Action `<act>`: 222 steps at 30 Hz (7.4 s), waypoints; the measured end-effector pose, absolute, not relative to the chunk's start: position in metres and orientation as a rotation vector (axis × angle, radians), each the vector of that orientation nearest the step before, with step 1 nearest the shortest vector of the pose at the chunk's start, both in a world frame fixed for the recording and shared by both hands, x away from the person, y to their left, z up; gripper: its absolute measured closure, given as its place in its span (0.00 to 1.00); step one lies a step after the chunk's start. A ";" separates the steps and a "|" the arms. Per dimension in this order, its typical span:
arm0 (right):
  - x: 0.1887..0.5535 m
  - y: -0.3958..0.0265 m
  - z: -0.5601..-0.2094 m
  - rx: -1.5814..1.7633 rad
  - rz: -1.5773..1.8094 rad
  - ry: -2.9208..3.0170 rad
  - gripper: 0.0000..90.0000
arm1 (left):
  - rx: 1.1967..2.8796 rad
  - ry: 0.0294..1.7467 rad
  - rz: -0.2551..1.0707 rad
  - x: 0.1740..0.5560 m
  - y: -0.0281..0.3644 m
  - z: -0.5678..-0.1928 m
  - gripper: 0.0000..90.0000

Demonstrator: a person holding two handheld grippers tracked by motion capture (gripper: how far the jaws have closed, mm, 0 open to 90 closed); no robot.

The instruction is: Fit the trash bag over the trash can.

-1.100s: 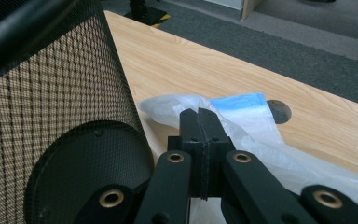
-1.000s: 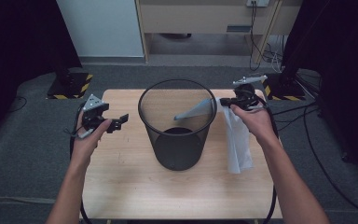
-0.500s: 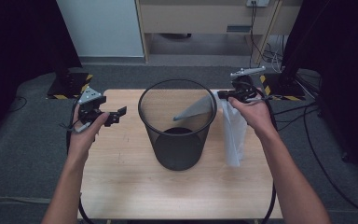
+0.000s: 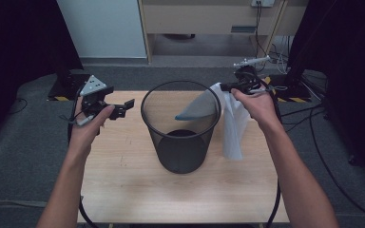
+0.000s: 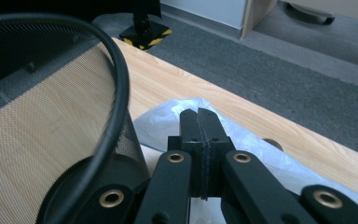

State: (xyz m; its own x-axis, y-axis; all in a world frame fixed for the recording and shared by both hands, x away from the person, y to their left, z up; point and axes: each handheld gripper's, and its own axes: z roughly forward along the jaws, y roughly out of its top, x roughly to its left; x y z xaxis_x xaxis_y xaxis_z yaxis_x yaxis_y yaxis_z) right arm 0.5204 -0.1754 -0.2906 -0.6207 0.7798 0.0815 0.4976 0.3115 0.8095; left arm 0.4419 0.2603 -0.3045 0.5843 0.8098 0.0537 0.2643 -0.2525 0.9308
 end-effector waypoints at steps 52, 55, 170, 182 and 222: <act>0.530 -0.113 -0.250 0.989 1.466 2.339 1.00 | 1.969 0.584 0.550 0.503 0.183 -0.269 0.07; 0.531 -0.111 -0.248 0.982 1.485 2.345 1.00 | 1.965 0.590 0.542 0.506 0.182 -0.269 0.07; 0.492 -0.075 -0.245 0.723 1.640 2.617 1.00 | 1.807 0.606 0.668 0.482 0.208 -0.259 1.00; 0.490 -0.057 -0.247 0.707 1.624 2.637 1.00 | 1.804 0.593 0.728 0.464 0.223 -0.263 1.00; 0.463 0.013 -0.239 0.542 1.595 2.754 1.00 | 1.706 0.657 0.782 0.434 0.272 -0.264 1.00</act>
State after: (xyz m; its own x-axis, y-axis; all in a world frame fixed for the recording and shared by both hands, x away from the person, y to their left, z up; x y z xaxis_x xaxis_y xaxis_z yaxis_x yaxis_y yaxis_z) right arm 0.4631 0.0133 -0.2394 -0.9399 0.2430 0.2400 0.3291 0.4565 0.8266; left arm 0.4337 0.2724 -0.2639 0.6294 0.7577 0.1723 0.0390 -0.2523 0.9669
